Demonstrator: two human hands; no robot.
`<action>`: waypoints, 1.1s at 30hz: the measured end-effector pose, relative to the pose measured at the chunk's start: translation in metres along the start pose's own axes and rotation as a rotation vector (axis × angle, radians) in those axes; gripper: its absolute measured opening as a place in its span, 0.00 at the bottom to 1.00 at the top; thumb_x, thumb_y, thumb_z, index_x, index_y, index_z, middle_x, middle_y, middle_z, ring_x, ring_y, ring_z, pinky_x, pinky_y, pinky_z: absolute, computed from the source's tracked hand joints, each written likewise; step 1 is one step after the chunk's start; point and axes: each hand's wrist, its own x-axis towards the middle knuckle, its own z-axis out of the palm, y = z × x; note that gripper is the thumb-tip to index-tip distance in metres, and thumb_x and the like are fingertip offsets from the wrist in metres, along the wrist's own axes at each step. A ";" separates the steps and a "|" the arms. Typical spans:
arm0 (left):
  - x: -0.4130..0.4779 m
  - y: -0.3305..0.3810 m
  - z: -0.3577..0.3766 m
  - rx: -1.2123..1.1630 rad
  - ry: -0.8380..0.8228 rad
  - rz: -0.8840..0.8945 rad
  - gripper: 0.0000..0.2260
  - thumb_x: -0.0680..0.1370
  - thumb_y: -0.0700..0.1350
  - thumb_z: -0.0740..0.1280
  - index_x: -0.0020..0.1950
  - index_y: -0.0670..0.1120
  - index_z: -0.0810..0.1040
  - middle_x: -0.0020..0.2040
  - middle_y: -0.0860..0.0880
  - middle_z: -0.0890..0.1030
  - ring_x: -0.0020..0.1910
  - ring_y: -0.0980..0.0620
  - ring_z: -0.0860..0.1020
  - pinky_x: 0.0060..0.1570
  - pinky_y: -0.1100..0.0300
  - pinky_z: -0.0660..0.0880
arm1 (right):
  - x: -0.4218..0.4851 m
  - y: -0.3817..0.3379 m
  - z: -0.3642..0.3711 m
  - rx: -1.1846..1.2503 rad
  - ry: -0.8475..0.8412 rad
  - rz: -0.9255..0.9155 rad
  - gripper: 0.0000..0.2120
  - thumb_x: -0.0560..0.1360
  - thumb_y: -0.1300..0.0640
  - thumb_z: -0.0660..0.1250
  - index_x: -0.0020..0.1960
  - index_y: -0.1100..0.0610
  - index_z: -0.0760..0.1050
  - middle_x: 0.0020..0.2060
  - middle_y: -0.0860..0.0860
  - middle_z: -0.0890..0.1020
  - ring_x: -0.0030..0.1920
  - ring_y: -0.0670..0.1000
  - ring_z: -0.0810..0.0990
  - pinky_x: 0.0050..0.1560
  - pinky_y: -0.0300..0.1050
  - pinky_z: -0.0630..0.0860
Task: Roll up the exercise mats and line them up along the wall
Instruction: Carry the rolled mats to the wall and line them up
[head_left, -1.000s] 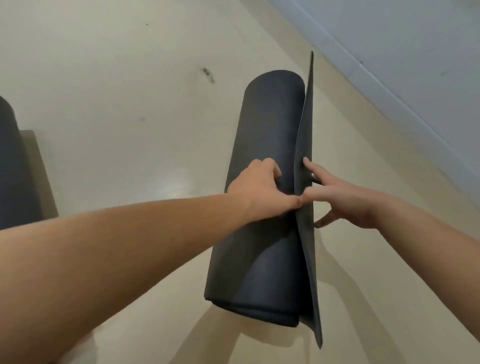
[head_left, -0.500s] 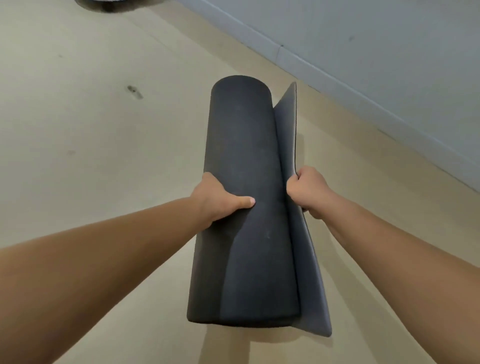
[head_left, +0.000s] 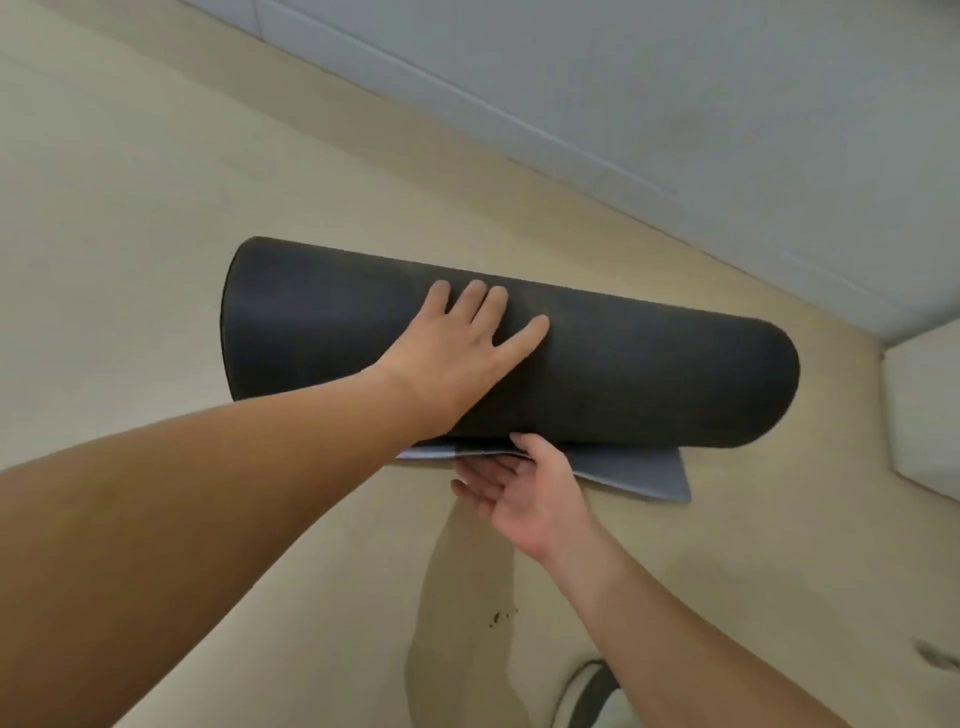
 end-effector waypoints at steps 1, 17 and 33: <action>0.006 0.008 -0.002 0.050 0.030 0.038 0.56 0.76 0.49 0.77 0.84 0.48 0.32 0.83 0.32 0.49 0.82 0.32 0.52 0.79 0.36 0.57 | 0.001 -0.006 -0.006 0.072 -0.054 0.012 0.24 0.80 0.56 0.68 0.71 0.69 0.74 0.66 0.67 0.81 0.67 0.68 0.80 0.68 0.67 0.76; 0.153 0.130 -0.043 0.103 0.108 0.136 0.47 0.82 0.50 0.69 0.84 0.39 0.36 0.82 0.31 0.48 0.82 0.28 0.49 0.79 0.29 0.52 | 0.016 -0.169 -0.075 0.481 -0.134 -0.221 0.59 0.52 0.20 0.76 0.72 0.55 0.75 0.69 0.62 0.79 0.66 0.70 0.80 0.63 0.75 0.78; 0.125 0.027 -0.034 -0.866 0.031 -0.683 0.49 0.75 0.65 0.74 0.86 0.59 0.47 0.76 0.45 0.63 0.66 0.39 0.75 0.63 0.44 0.78 | 0.035 -0.187 -0.088 0.544 0.118 -0.268 0.47 0.65 0.31 0.81 0.75 0.49 0.68 0.68 0.60 0.74 0.69 0.67 0.76 0.67 0.71 0.78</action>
